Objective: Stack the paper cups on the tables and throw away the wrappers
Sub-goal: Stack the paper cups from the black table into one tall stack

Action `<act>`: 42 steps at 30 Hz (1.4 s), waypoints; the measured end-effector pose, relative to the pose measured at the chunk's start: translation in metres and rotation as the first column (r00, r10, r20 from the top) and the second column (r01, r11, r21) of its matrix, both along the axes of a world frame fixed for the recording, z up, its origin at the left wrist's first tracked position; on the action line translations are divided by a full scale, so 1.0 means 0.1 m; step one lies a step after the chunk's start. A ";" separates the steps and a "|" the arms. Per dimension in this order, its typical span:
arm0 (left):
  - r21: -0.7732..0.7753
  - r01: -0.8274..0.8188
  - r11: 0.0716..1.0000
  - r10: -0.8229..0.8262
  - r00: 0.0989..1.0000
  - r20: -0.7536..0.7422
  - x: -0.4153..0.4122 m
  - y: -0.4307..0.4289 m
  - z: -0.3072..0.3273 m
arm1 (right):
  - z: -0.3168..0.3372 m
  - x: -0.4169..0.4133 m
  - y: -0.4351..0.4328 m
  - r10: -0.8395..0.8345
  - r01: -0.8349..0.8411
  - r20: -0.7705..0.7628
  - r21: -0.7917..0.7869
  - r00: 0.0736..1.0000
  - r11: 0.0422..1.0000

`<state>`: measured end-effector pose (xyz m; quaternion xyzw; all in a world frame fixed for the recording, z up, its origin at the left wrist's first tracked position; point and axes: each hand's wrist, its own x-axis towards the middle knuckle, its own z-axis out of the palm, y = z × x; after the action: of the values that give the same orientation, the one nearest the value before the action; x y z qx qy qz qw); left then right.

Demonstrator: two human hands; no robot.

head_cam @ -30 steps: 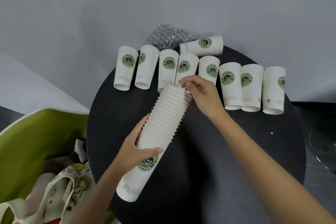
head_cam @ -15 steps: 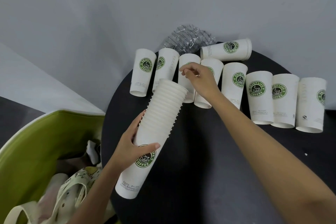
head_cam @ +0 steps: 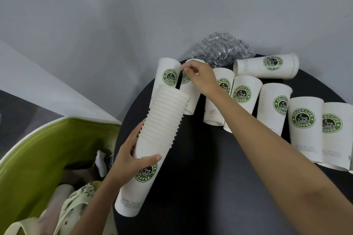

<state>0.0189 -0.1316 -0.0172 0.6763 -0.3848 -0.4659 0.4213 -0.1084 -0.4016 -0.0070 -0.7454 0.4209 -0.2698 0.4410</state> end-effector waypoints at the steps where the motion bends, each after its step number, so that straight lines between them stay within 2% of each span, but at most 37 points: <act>1: -0.001 -0.010 1.000 0.010 1.000 0.001 0.03 -0.01 -0.02 | -0.02 0.06 -0.04 0.009 -0.009 -0.013 -0.002 1.000 1.000; 12: -0.006 -0.027 1.000 0.027 0.999 0.021 0.23 -0.12 -0.10 | 0.04 0.53 -0.38 0.059 -0.072 -0.142 -0.093 0.988 0.993; 17: -0.017 -0.013 1.000 0.013 1.000 0.003 0.26 -0.16 -0.13 | 0.00 0.64 -0.43 0.166 -0.173 -0.247 -0.004 0.955 0.985; 21: -0.024 -0.003 1.000 0.004 1.000 0.022 0.26 -0.16 -0.14 | -0.06 0.67 -0.46 0.166 -0.178 -0.286 -0.017 0.944 0.984; 26: -0.031 -0.017 0.999 0.017 1.000 0.000 0.26 -0.09 -0.12 | 0.03 0.68 -0.43 0.160 -0.167 -0.229 -0.010 0.960 0.986; 34: -0.034 -0.006 0.999 0.006 1.000 -0.001 0.23 -0.01 -0.08 | 0.27 0.65 -0.28 0.142 -0.143 -0.042 -0.022 0.989 0.989; 42: -0.024 0.010 1.000 -0.008 0.997 0.073 0.17 0.09 -0.01 | 0.64 0.26 -0.28 -0.050 0.077 0.153 -0.175 0.987 0.982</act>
<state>0.0360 -0.1229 -0.0186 0.6860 -0.4085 -0.4381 0.4130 -0.0823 -0.4298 0.0575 -0.7464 0.3845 -0.3752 0.3927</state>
